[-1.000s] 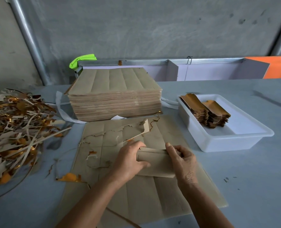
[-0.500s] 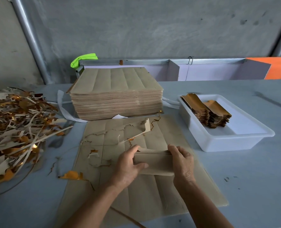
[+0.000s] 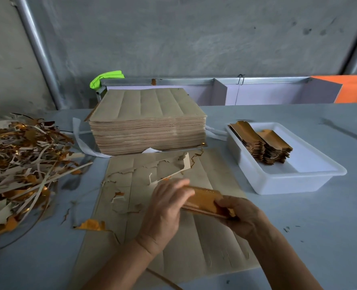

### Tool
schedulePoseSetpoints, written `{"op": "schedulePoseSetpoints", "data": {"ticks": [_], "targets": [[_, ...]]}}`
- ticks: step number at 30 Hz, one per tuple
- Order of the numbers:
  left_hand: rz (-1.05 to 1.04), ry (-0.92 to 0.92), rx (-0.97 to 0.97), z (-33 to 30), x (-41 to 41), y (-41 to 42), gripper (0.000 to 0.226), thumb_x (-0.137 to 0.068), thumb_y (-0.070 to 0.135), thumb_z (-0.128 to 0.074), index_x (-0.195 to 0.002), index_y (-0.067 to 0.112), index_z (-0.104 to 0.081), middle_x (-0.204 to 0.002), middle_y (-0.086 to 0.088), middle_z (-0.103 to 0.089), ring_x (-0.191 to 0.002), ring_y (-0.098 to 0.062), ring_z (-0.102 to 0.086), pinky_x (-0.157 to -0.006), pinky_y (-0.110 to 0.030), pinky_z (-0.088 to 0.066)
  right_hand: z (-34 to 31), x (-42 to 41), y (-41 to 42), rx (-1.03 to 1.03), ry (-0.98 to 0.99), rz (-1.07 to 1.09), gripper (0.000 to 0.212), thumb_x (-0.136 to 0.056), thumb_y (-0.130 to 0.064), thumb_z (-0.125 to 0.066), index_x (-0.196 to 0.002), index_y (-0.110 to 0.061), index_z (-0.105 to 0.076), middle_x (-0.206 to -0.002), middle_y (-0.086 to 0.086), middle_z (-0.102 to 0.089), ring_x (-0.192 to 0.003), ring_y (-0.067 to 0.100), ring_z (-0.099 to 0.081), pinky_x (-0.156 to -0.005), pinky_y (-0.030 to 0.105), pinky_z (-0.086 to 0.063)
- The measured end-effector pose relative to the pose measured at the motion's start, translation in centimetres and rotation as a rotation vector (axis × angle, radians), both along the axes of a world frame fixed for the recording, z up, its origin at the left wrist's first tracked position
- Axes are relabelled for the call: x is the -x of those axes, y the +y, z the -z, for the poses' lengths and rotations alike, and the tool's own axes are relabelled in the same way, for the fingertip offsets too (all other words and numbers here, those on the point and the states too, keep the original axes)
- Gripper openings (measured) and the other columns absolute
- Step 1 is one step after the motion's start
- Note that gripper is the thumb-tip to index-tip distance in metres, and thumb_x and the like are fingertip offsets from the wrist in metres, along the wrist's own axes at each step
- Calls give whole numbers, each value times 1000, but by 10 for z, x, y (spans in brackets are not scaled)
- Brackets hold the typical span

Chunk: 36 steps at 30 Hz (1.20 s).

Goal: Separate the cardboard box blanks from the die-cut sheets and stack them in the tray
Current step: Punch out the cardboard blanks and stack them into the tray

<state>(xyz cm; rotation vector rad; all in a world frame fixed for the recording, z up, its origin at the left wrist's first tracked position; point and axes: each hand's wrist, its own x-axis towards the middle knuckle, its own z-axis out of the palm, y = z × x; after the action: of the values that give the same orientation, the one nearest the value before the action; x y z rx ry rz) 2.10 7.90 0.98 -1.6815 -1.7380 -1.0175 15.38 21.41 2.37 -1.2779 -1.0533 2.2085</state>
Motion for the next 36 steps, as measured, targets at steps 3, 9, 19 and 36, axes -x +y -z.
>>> {"op": "schedulePoseSetpoints", "data": {"ticks": [3, 9, 19, 36], "targets": [[-42, -668, 4, 1, 5, -4, 56, -82, -17, -52, -125, 19, -48, -127, -1, -52, -121, -18, -51, -102, -20, -41, 8, -1, 1, -144, 77, 23, 27, -86, 2, -60, -111, -5, -56, -110, 17, -56, -96, 32, -57, -66, 40, -53], [120, -1532, 179, -3, 7, 8, 30, -81, 9, -69, -105, 24, -57, -95, 1, -71, -93, -18, -66, -77, -31, -55, 9, 4, -16, -511, 227, -12, 11, -87, -3, -59, -90, -12, -64, -91, 14, -67, -92, 30, -61, -79, 42, -53], [74, -1507, 132, 28, 10, 6, 48, -71, 20, -71, -115, 4, -59, -103, -11, -70, -103, -28, -64, -91, -41, -52, 36, 9, -33, -731, 63, 39, 25, -88, -34, -55, -84, -9, -59, -80, 6, -60, -80, 16, -53, -70, 29, -43], [96, -1442, -168, 27, -4, 22, 26, -75, 36, -57, -72, 10, -62, -79, -17, -66, -71, -21, -59, -54, -23, -49, 32, 23, -43, -853, -6, 116, 61, -78, -53, -34, -83, 2, -60, -80, 23, -56, -72, 14, -51, -62, 21, -37]]}}
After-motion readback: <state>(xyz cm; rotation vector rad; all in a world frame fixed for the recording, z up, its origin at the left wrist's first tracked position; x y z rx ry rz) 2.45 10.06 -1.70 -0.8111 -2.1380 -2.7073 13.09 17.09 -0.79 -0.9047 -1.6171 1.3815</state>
